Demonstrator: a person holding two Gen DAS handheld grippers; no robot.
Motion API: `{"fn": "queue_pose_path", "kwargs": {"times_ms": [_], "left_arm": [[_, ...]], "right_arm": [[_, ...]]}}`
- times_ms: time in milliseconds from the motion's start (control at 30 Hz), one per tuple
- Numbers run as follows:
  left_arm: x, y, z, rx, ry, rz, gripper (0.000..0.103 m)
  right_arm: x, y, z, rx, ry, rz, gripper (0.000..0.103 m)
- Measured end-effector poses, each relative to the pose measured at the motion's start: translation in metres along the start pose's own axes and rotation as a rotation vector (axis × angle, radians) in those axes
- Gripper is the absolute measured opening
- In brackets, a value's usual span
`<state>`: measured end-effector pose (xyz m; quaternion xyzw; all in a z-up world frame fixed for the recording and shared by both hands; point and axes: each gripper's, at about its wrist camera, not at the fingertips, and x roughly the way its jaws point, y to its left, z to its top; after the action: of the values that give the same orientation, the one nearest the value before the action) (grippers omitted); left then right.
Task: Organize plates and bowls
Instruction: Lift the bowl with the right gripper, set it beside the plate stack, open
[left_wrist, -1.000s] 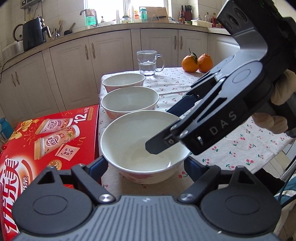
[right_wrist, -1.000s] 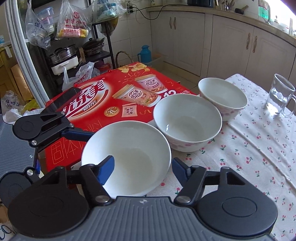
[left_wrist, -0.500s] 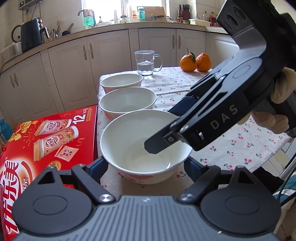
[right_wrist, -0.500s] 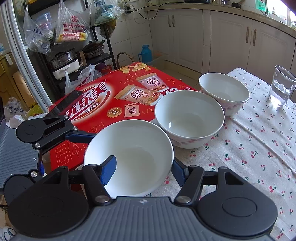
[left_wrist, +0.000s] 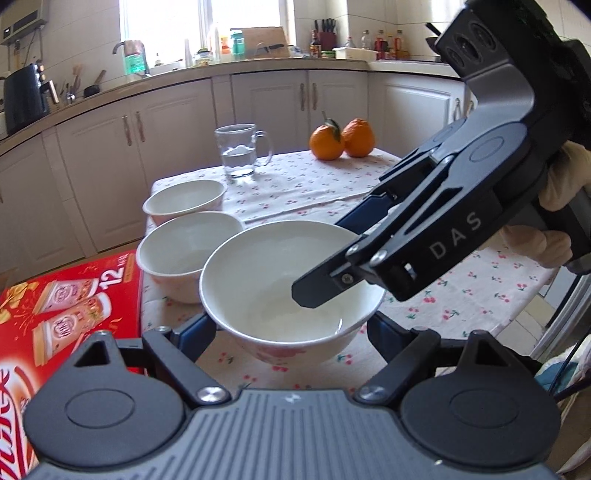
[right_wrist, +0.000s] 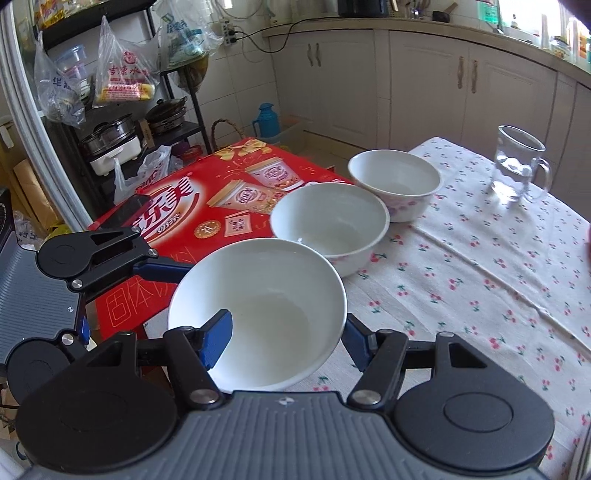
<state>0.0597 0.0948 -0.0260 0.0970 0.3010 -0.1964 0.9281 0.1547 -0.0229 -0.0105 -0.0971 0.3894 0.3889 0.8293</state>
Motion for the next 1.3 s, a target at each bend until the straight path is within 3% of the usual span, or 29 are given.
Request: {"fn": "queue_pose_path", "kwargs": {"times_ms": [600, 1300], "left_arm": [[0.051, -0.05, 0.026, 0.092, 0.016, -0.182, 0.088], [0.074, -0.061, 0.031, 0.112, 0.03, -0.214, 0.088]], "right_arm": [[-0.046, -0.052, -0.047, 0.153, -0.014, -0.157, 0.071], [-0.048, -0.074, -0.061, 0.213, -0.019, -0.197, 0.071]]}}
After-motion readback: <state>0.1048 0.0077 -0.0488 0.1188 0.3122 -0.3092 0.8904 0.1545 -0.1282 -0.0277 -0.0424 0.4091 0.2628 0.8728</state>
